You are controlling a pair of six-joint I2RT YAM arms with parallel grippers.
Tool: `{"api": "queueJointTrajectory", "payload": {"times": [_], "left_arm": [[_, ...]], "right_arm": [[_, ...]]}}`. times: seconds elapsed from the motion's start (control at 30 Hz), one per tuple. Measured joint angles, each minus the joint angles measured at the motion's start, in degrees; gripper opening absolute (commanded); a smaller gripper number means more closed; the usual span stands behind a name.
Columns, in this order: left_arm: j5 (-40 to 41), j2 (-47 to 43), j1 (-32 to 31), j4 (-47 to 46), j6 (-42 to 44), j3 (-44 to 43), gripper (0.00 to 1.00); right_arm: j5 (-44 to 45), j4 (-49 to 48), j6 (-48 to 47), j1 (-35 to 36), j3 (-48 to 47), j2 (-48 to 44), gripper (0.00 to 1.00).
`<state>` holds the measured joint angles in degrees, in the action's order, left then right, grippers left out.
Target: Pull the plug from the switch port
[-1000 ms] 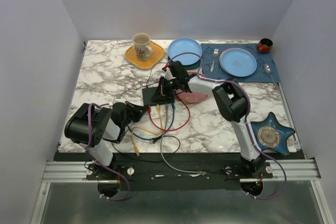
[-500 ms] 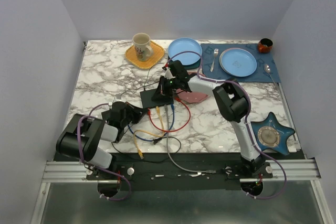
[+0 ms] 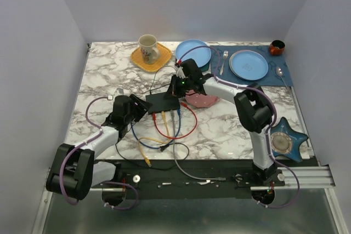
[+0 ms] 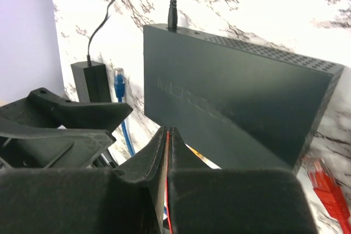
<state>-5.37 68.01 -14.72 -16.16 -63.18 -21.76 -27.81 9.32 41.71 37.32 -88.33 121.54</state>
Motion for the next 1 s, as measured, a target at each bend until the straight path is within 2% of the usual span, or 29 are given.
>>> {"api": "queueJointTrajectory", "payload": {"times": [0.03, 0.07, 0.13, 0.17, 0.2, 0.23, 0.3, 0.47, 0.5, 0.7, 0.8, 1.0], "left_arm": [[0.2, 0.0, 0.0, 0.9, 0.1, 0.0, 0.81], [0.6, 0.0, 0.0, 2.4, 0.4, -0.1, 0.99], [0.9, 0.0, 0.0, 4.1, 0.6, 0.0, 0.99], [1.0, 0.0, 0.0, 4.7, 0.4, 0.0, 0.99], [1.0, 0.0, 0.0, 5.3, 0.2, 0.0, 0.99], [1.0, 0.0, 0.0, 5.6, 0.2, 0.0, 0.99], [1.0, 0.0, 0.0, 5.6, 0.3, 0.0, 0.98], [-0.8, 1.2, 0.0, 4.8, 1.3, -3.2, 0.85], [-1.2, 2.2, -0.1, 4.4, 1.5, -4.6, 0.8], [-3.5, 9.5, -2.0, 2.3, 2.4, -11.4, 0.64], [-4.7, 13.7, -3.5, 2.0, 2.6, -13.9, 0.6], [-7.3, 20.0, -4.8, 1.2, 2.8, -16.1, 0.59]], "right_arm": [[0.0, 0.0, -0.2, 0.0, 0.4, -0.2, 0.12], [0.1, 0.1, -0.5, 0.0, 0.9, -0.4, 0.13], [0.3, -0.1, -1.2, 0.0, 2.1, -0.9, 0.19], [0.6, -0.3, -1.5, 0.0, 3.5, -1.5, 0.26], [1.0, -0.3, -1.6, 0.0, 5.1, -2.5, 0.42], [1.5, -0.8, -1.7, 0.0, 7.3, -3.7, 0.48], [2.3, -1.6, -1.6, 0.0, 12.2, -7.0, 0.55], [4.4, -6.0, -0.9, 0.0, 23.2, -14.5, 0.53], [4.7, -7.2, -0.8, 0.0, 24.8, -15.4, 0.52], [6.4, -10.9, 0.9, 0.0, 29.4, -16.1, 0.47], [8.0, -12.2, 2.0, 0.0, 30.1, -16.1, 0.47], [10.7, -15.9, 4.9, -0.3, 32.6, -16.1, 0.46]]}}
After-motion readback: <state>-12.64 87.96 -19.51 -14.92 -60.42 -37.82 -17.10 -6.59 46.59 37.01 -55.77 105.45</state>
